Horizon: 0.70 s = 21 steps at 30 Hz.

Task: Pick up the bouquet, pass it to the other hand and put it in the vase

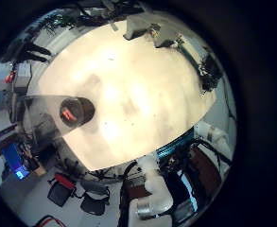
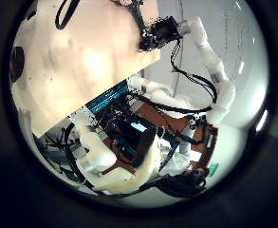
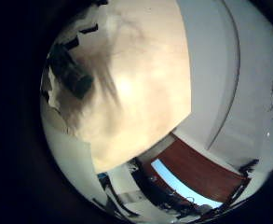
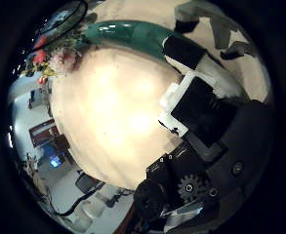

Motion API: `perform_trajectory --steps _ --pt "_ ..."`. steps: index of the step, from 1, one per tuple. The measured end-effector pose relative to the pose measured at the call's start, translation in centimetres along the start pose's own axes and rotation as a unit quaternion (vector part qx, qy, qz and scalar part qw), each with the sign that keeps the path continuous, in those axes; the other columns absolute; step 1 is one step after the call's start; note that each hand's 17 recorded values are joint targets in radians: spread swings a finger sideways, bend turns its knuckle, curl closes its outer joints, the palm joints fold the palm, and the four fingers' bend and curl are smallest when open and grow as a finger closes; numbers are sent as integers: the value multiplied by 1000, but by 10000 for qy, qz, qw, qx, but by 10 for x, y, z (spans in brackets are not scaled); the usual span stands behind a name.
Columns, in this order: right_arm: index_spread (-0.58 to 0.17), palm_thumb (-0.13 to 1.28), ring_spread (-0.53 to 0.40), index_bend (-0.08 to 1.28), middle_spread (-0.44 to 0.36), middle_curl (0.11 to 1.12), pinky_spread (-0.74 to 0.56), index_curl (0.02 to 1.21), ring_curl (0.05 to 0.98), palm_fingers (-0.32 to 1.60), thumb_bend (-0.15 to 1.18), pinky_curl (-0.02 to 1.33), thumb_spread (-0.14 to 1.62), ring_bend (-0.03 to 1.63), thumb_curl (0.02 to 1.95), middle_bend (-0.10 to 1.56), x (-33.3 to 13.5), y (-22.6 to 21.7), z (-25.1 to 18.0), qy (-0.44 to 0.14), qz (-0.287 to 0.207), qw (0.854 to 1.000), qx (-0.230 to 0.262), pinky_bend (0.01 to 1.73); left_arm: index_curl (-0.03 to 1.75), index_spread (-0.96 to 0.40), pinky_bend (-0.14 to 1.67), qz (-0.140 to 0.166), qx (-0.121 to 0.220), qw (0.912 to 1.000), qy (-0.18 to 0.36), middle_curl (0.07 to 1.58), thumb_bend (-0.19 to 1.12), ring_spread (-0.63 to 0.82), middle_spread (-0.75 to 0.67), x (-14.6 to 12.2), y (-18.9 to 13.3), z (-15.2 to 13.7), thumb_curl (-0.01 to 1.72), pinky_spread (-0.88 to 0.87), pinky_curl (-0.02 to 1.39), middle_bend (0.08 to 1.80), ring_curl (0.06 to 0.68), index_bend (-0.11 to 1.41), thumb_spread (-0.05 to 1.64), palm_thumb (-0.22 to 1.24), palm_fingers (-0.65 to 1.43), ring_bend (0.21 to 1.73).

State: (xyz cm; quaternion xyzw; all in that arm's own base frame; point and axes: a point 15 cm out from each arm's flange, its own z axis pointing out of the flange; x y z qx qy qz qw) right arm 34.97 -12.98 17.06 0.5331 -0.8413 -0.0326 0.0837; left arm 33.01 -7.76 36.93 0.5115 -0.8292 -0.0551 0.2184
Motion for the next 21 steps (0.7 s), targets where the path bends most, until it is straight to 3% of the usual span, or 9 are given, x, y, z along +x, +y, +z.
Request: perform_trajectory --steps 7,11,13,15,18,19,21 --pt "-364 1129 -216 981 -213 861 -262 899 606 1224 75 465 966 1368 608 1184 17 -8 -29 -119 132 9989 442 1393 328 7 243 7 -8 10000 12 301 -17 565 385 -1 1 1 253 574 318 186 207 170 1195 122 35 522" --pt "-333 1123 -205 1034 -194 868 -237 916 628 1187 55 499 957 1400 651 1232 29 -5 -40 -149 213 9983 520 1416 328 11 244 13 -17 10000 13 300 -17 565 385 -1 1 1 253 574 318 186 207 170 1195 122 35 522" --pt "-320 1034 -202 1049 -188 866 -233 919 634 1173 -12 509 963 1409 647 1241 33 -4 -44 -164 265 9979 560 1413 328 11 244 26 -8 10000 21 300 -15 565 385 0 0 1 255 574 318 186 207 170 1195 126 35 522" --pt "-315 916 -203 983 -185 833 -290 890 614 1114 -67 494 993 1382 605 1207 36 -4 -45 -162 307 9979 548 1350 329 12 243 32 -10 10000 20 301 -16 565 384 1 0 2 256 574 317 188 207 171 1195 128 37 521" --pt "-334 744 -231 726 -193 780 -404 840 589 812 -75 485 1024 1317 543 1100 38 8 -39 -129 299 9991 272 1329 330 12 242 56 -9 10000 23 302 -16 566 384 0 -1 2 257 574 317 187 206 173 1195 130 37 517" --pt "-336 695 -231 557 -193 758 -401 806 591 492 -73 495 1031 1299 524 1015 39 15 -35 -108 277 9995 107 1353 330 12 242 63 -17 10000 25 302 -16 566 384 0 -1 2 257 574 317 187 206 172 1195 130 38 516" --pt "-344 627 -212 479 -168 708 -301 756 575 164 -60 492 1042 1234 495 879 40 21 -32 -88 196 9998 -58 1287 330 12 241 62 -24 10000 39 303 -17 566 384 -1 -2 3 257 574 316 186 207 172 1195 131 38 515"
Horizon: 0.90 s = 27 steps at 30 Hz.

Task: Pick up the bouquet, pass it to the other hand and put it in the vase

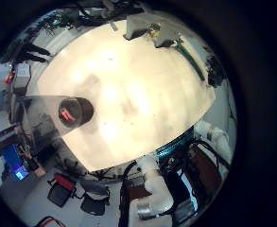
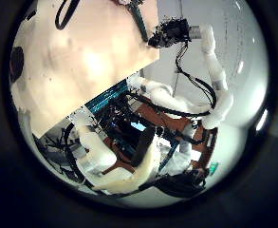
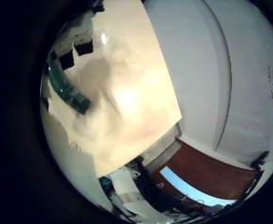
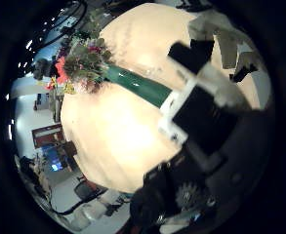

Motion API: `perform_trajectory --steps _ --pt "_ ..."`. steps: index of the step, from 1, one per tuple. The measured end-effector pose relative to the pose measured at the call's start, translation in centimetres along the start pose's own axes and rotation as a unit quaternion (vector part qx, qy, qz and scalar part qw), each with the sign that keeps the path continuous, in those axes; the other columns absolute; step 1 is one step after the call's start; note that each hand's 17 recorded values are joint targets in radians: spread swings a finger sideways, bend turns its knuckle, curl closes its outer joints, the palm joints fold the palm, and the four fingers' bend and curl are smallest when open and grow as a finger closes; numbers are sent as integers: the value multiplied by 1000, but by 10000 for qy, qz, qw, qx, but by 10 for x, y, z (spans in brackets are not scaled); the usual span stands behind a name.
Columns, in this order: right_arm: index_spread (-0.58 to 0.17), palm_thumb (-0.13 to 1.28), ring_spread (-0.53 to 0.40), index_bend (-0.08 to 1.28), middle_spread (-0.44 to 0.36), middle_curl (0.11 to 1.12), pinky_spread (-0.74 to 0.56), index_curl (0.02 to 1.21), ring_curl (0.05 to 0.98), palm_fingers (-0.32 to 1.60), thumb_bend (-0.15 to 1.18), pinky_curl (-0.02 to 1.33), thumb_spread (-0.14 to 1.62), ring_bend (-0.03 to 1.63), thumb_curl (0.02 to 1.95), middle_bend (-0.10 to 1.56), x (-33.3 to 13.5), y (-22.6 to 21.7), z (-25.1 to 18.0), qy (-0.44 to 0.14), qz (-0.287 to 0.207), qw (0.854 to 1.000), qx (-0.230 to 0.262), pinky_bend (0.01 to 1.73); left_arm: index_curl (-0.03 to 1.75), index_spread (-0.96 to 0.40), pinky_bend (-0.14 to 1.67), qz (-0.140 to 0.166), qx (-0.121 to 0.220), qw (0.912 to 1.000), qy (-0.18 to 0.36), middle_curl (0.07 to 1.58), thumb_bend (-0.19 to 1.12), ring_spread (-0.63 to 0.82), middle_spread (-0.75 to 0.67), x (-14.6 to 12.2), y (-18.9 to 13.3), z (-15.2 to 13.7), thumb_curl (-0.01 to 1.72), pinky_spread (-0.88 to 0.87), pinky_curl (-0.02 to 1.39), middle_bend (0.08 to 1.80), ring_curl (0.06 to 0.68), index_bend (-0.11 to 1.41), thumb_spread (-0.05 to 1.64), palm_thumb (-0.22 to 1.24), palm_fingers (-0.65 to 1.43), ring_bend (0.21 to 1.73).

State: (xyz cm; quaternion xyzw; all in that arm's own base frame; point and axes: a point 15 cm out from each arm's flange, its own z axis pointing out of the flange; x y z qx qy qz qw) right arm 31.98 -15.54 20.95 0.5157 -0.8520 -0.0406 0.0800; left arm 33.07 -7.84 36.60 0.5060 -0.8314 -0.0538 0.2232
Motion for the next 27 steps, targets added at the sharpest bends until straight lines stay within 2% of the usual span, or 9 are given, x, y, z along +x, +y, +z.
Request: perform_trajectory --steps 1,3,7,11,17,27 --pt "-342 595 -185 452 -140 668 -227 716 549 47 -59 482 1043 1179 481 782 -1 1 2 -2 -20 10000 -41 1263 330 12 241 13 0 10000 1 303 -17 566 384 0 0 0 257 574 316 186 207 172 1195 131 38 515" --pt "-327 559 -120 410 -77 598 -86 639 481 -33 -48 434 1046 1069 462 654 -1 1 5 -3 -25 10000 -79 1219 331 12 241 50 -16 10000 7 303 -17 566 384 -1 -1 1 257 574 316 186 207 172 1195 131 38 514" --pt "-275 513 -11 341 19 517 155 550 400 -26 -38 358 1040 951 434 540 -3 -1 16 9 -44 9998 -201 1107 331 12 241 62 -33 10000 21 303 -17 567 387 -1 -2 2 257 574 316 186 208 171 1195 131 38 513" --pt "-223 495 40 290 86 476 279 505 365 15 -30 310 1037 904 420 501 -7 -2 29 33 -70 9993 -371 1022 332 9 240 87 -53 9999 28 303 -17 567 388 -2 -2 4 257 574 316 185 208 173 1195 131 39 512" --pt "-165 502 69 239 136 441 313 461 334 79 -25 249 1028 859 410 478 -12 -8 48 70 -66 9980 -629 884 335 10 239 58 -97 9999 47 300 -17 567 389 -4 -2 7 258 574 316 182 209 174 1194 130 40 510" --pt "-134 538 27 191 117 411 249 429 312 202 -23 192 1033 833 406 444 -16 -28 56 36 22 9992 -399 742 338 12 237 31 -46 9999 84 299 -17 567 389 -10 1 5 257 574 315 184 210 174 1195 131 42 506"
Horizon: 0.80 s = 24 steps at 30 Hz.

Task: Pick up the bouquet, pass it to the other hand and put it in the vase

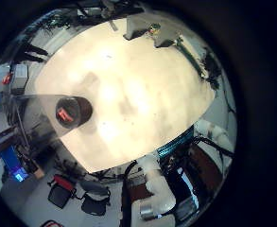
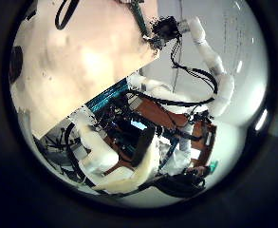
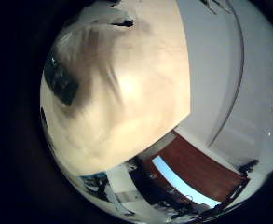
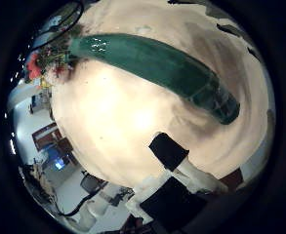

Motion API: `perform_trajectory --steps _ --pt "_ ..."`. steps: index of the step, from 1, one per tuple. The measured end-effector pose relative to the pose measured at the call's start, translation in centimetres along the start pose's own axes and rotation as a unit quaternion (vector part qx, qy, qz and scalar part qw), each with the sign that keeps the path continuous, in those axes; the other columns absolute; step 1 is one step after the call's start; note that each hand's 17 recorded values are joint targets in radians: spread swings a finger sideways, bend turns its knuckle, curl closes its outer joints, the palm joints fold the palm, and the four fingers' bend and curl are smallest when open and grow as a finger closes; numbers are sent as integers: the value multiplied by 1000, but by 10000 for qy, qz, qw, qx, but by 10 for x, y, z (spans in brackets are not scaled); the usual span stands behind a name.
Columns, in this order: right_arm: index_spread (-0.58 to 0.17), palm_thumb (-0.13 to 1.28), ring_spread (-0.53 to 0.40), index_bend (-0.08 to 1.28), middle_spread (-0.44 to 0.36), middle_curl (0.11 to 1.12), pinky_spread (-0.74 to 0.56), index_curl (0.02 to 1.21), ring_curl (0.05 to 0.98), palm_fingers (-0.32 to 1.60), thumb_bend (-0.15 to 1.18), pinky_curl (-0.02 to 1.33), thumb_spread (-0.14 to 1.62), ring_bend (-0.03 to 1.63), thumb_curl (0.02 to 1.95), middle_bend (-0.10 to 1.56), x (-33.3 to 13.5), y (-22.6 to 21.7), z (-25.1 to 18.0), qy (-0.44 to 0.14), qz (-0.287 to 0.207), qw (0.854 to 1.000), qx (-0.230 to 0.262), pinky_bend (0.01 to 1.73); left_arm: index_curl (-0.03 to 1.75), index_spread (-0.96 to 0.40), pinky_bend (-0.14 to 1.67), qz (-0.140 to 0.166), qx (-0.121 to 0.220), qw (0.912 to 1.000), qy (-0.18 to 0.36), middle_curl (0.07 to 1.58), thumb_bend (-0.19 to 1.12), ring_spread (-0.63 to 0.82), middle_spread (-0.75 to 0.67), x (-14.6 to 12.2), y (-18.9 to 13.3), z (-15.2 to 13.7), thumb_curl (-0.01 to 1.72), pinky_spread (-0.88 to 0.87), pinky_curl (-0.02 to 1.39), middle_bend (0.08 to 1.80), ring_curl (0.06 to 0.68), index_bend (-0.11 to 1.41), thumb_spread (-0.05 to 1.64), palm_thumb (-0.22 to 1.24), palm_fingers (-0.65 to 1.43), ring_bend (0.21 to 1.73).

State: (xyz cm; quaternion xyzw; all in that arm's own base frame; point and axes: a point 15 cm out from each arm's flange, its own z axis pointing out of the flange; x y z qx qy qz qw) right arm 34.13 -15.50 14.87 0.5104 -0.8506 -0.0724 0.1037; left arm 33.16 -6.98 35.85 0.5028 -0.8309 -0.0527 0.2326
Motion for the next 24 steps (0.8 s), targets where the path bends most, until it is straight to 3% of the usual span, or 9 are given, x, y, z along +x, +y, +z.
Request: perform_trajectory --steps 16,24 --pt "-133 563 -19 178 73 400 211 385 297 279 -25 161 1042 825 402 420 -1 0 28 37 89 9994 -331 695 341 12 231 -38 -31 10000 15 297 -17 570 389 -2 1 3 256 574 314 185 207 176 1202 132 47 496" --pt "-190 593 -98 211 1 418 140 395 306 460 -20 130 1039 885 408 464 -3 -3 34 37 60 9994 -341 676 343 12 225 -22 -22 10000 20 298 -16 569 384 -1 1 2 256 574 313 184 208 176 1207 134 53 494"
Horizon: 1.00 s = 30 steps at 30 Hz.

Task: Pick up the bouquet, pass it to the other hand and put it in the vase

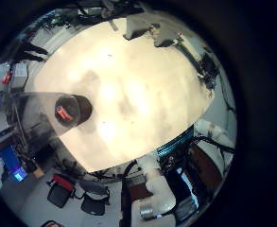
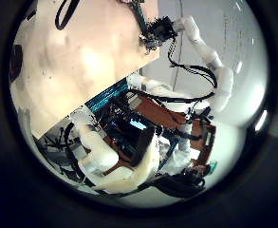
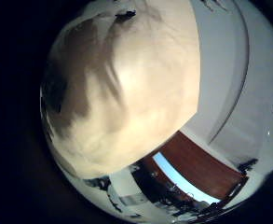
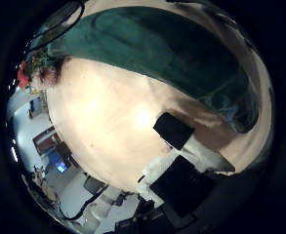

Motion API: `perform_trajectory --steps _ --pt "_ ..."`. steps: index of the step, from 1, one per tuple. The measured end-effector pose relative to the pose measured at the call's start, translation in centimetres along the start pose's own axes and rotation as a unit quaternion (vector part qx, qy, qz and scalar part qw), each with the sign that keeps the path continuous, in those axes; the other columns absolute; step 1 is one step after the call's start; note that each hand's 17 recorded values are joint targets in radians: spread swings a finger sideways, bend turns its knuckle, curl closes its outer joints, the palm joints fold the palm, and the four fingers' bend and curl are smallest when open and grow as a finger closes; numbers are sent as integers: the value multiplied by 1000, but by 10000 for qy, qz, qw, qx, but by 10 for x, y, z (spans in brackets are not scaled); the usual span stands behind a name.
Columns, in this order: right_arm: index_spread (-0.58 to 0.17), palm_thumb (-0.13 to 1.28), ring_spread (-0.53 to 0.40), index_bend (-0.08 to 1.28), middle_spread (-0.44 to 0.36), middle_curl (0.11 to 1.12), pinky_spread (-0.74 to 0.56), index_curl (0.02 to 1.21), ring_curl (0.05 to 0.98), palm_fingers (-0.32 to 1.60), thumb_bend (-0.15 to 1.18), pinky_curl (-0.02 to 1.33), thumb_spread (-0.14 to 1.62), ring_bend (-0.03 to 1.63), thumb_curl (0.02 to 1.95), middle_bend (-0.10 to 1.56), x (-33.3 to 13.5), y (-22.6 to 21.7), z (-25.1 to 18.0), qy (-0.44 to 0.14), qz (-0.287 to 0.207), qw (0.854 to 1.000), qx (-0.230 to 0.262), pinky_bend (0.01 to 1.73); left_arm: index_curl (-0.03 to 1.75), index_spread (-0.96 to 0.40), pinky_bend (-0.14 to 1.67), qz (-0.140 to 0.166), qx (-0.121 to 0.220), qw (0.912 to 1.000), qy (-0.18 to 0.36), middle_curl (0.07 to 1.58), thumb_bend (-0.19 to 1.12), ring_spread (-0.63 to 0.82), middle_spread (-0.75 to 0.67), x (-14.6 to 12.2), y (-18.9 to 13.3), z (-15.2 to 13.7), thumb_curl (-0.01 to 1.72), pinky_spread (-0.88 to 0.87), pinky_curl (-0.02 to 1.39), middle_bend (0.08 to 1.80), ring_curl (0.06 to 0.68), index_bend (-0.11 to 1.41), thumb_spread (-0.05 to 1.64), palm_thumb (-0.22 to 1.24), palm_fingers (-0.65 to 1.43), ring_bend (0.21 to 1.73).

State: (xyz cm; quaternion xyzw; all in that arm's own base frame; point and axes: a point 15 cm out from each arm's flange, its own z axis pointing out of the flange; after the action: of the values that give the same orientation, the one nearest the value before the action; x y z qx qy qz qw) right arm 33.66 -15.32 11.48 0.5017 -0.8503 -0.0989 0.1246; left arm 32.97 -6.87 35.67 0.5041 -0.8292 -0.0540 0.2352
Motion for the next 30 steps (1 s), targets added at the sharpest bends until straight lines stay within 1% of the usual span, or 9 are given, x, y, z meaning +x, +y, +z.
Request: perform_trajectory --steps 2,4,7,9,11,15,19,25,30 --pt "-218 619 -129 230 -32 426 97 406 311 513 -15 120 1038 899 412 479 0 0 1 10 -10 10000 -10 678 345 12 223 16 17 10000 5 297 -16 569 382 1 0 -1 256 574 313 184 207 179 1208 134 56 491" --pt "-256 652 -169 261 -76 449 31 420 318 664 -11 107 1038 930 420 538 0 -1 0 8 -10 10000 11 693 346 12 219 19 20 10000 6 297 -16 569 381 1 0 -1 256 574 312 184 207 181 1208 134 60 487" --pt "-331 720 -231 304 -145 488 -188 439 338 1084 -3 120 1030 1007 439 624 -1 -4 -1 -5 -16 10000 77 838 349 12 215 27 25 10000 2 296 -16 569 379 1 1 -1 256 574 312 182 206 181 1209 134 62 483" --pt "-365 754 -240 405 -179 536 -310 508 380 1238 -6 174 1026 1036 450 710 -2 -10 -6 -30 -35 9997 241 933 350 12 213 11 25 10000 -1 296 -15 569 379 0 1 -1 256 574 311 182 206 182 1209 138 64 481" --pt "-379 802 -240 535 -189 580 -352 577 411 1358 1 221 1019 1070 464 802 -2 -14 -16 -54 -51 9991 418 1011 351 12 212 20 26 10000 2 295 -15 569 378 1 1 -1 255 574 311 181 206 182 1208 140 65 479" --pt "-371 914 -228 762 -188 660 -340 692 470 1386 17 306 993 1175 509 994 -1 -15 -29 -73 -59 9983 573 1171 352 12 209 12 25 10000 2 293 -16 570 378 1 1 -1 254 574 312 181 206 181 1208 142 66 477" --pt "-341 1034 -221 943 -175 721 -295 778 527 1307 55 381 976 1274 570 1141 2 -13 -53 -121 -42 9962 867 1304 353 12 203 15 35 10000 1 293 -16 570 377 1 1 -2 252 574 311 182 206 179 1208 143 72 473" --pt "-293 1120 -209 1076 -151 760 -243 835 591 1221 78 459 941 1378 661 1268 7 2 -109 -254 -30 9896 1414 1402 353 12 201 16 42 10000 -2 292 -16 569 377 1 1 -2 250 574 312 182 206 178 1207 143 73 472" --pt "-265 1136 -201 1128 -137 763 -213 844 623 1188 69 504 912 1421 726 1313 -1 24 -167 -578 -288 9833 1702 1430 352 12 199 4 46 10000 -5 291 -16 569 377 1 1 -2 250 575 313 182 206 178 1207 143 73 471"
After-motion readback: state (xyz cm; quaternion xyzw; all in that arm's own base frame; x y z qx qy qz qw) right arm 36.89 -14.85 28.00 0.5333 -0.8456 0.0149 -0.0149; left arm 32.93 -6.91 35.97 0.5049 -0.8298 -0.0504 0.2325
